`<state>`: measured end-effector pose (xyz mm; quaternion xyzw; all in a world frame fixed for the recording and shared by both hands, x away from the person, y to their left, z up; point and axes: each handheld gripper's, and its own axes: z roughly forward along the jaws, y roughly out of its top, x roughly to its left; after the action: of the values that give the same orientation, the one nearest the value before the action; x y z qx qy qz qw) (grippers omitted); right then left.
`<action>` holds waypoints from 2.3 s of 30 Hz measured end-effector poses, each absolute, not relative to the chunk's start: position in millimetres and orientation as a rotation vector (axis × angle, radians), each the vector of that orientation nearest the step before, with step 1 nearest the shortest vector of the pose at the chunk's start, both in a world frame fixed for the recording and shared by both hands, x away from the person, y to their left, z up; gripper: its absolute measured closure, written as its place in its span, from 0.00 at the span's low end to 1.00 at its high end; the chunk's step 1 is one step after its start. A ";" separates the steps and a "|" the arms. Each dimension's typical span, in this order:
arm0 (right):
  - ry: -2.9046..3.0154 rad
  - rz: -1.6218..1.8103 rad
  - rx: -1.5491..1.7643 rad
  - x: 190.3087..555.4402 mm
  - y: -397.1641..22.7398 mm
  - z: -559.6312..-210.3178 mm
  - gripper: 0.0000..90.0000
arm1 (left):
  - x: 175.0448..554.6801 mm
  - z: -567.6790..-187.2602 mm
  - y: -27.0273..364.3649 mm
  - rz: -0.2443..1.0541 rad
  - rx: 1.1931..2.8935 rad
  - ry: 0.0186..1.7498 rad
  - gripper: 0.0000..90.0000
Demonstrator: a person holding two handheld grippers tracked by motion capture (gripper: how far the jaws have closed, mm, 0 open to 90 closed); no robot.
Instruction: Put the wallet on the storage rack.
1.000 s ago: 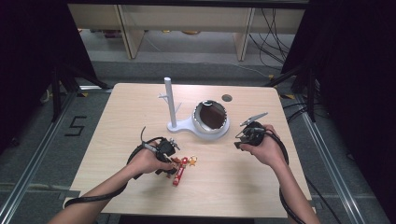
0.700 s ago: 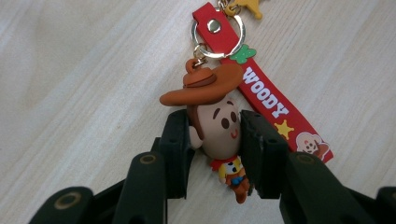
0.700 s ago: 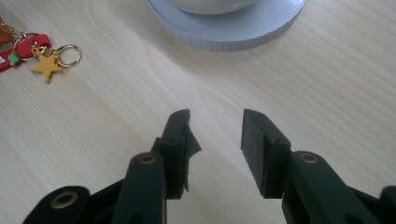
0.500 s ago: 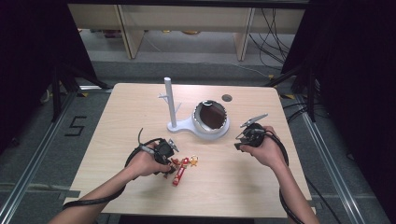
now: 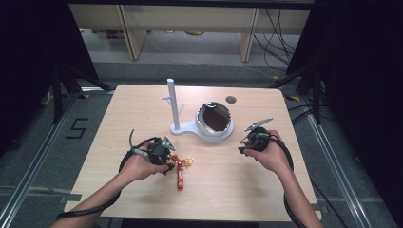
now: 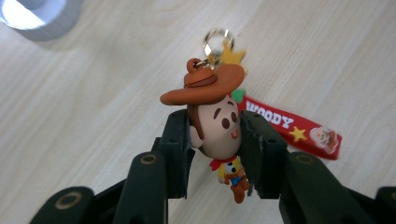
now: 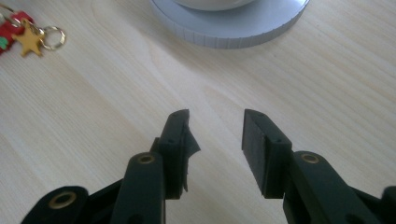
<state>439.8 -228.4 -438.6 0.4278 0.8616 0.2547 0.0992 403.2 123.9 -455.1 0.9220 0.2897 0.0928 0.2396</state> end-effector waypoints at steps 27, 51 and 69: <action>2.532 0.780 1.250 435.1 -226.4 -447.0 0.67 | 410.2 -416.8 163.9 0.534 2.348 0.861 0.71; 2.511 0.805 1.254 430.8 -227.0 -452.6 0.67 | 422.7 -381.8 185.2 0.625 2.229 0.926 0.71; 2.477 0.840 1.258 429.7 -224.1 -454.6 0.67 | 426.2 -362.8 189.5 0.676 2.188 0.906 0.71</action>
<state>429.7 -224.1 -454.6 0.4303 0.8474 0.2873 0.1195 426.2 189.5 -362.8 0.8378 0.3470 0.2587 0.3328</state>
